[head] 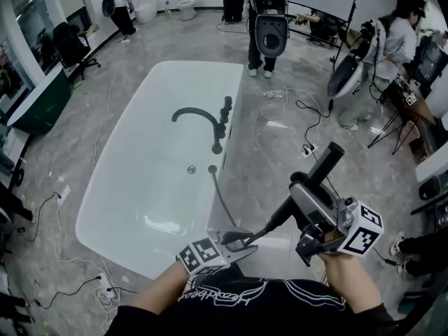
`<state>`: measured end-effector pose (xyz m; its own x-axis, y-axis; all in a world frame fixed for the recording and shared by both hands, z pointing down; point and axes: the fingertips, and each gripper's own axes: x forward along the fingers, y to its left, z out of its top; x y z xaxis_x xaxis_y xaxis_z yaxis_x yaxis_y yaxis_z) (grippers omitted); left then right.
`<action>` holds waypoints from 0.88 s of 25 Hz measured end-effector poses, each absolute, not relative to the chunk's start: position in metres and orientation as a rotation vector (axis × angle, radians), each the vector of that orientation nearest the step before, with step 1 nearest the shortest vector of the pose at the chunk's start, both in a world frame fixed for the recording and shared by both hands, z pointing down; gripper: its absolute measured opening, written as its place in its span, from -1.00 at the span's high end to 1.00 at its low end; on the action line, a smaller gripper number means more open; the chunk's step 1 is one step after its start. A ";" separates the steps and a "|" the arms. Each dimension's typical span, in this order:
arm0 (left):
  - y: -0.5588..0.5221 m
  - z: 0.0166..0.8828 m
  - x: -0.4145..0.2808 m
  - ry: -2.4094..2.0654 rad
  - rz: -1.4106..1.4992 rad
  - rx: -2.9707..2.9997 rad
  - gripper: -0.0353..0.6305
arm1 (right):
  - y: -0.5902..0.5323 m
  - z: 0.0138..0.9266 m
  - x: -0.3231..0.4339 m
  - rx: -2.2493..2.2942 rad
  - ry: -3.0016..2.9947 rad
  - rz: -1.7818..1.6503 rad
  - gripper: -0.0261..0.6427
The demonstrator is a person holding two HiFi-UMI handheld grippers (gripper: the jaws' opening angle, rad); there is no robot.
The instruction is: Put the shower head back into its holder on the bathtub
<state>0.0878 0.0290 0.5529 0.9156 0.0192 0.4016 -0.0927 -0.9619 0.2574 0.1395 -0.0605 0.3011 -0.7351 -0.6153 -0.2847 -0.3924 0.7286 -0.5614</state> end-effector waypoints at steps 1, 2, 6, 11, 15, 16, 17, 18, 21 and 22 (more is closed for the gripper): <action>0.025 0.562 0.090 -0.036 0.616 2.806 0.52 | -0.067 0.302 0.141 -0.773 2.464 -0.664 0.54; 0.021 0.571 0.092 -0.019 0.640 2.801 0.52 | -0.072 0.302 0.142 -0.778 2.456 -0.669 0.54; 0.009 0.608 0.096 -0.010 0.649 2.706 0.52 | -0.090 0.300 0.148 -0.805 2.429 -0.666 0.54; -0.003 0.630 0.097 -0.057 0.551 2.587 0.61 | -0.095 0.300 0.157 -0.891 2.447 -0.606 0.54; -0.003 0.629 0.091 -0.062 0.570 2.585 0.65 | -0.096 0.308 0.171 -0.964 2.433 -0.613 0.54; -0.002 0.630 0.088 -0.069 0.584 2.586 0.67 | -0.095 0.312 0.174 -0.988 2.435 -0.613 0.54; -0.001 0.632 0.085 -0.082 0.594 2.583 0.67 | -0.095 0.315 0.177 -1.010 2.440 -0.612 0.54; -0.001 0.633 0.082 -0.100 0.600 2.577 0.68 | -0.093 0.318 0.179 -1.032 2.448 -0.611 0.54; -0.003 0.632 0.065 -0.182 0.587 2.551 0.68 | -0.086 0.328 0.185 -1.089 2.487 -0.606 0.55; -0.005 0.629 0.058 -0.216 0.570 2.543 0.68 | -0.084 0.331 0.185 -1.104 2.500 -0.607 0.55</action>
<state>0.0579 -0.0051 0.6294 0.8988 -0.0403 0.4365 -0.2592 -0.8519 0.4551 0.1851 -0.0838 0.3310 -0.6399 -0.7568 -0.1336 -0.6114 0.6067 -0.5081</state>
